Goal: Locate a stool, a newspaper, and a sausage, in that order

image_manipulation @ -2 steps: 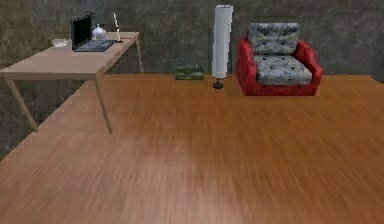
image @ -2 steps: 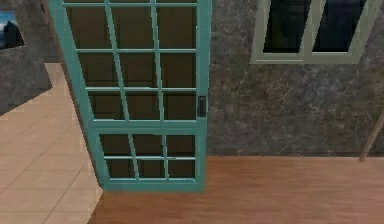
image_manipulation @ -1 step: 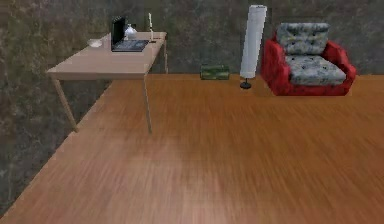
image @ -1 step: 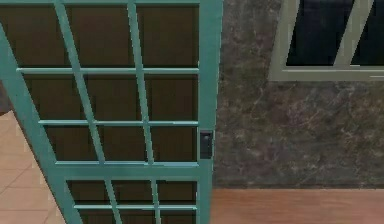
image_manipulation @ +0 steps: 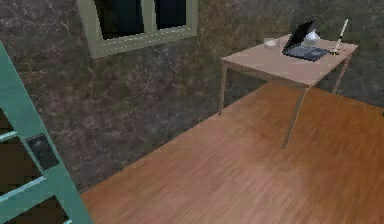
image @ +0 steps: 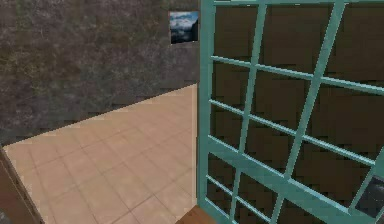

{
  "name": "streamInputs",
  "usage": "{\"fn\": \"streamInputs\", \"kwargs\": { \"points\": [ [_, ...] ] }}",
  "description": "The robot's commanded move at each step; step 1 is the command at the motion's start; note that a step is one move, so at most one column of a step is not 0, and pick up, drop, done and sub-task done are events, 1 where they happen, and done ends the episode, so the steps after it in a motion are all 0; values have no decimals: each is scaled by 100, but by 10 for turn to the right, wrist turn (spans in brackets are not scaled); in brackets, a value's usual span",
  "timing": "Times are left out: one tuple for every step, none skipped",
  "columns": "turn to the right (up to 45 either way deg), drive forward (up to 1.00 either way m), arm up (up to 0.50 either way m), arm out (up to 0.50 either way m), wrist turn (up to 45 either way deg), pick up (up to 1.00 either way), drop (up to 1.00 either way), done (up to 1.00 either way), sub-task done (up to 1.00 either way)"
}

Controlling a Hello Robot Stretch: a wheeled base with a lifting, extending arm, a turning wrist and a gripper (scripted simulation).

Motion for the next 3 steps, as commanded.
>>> {"fn": "streamInputs", "kwargs": {
  "points": [
    [-180,0,0,0,0,0,0,0,0],
    [0,80,0,0,0,0,0,0,0],
    [-450,0,0,0,0,0,0,0,0]
  ]
}}
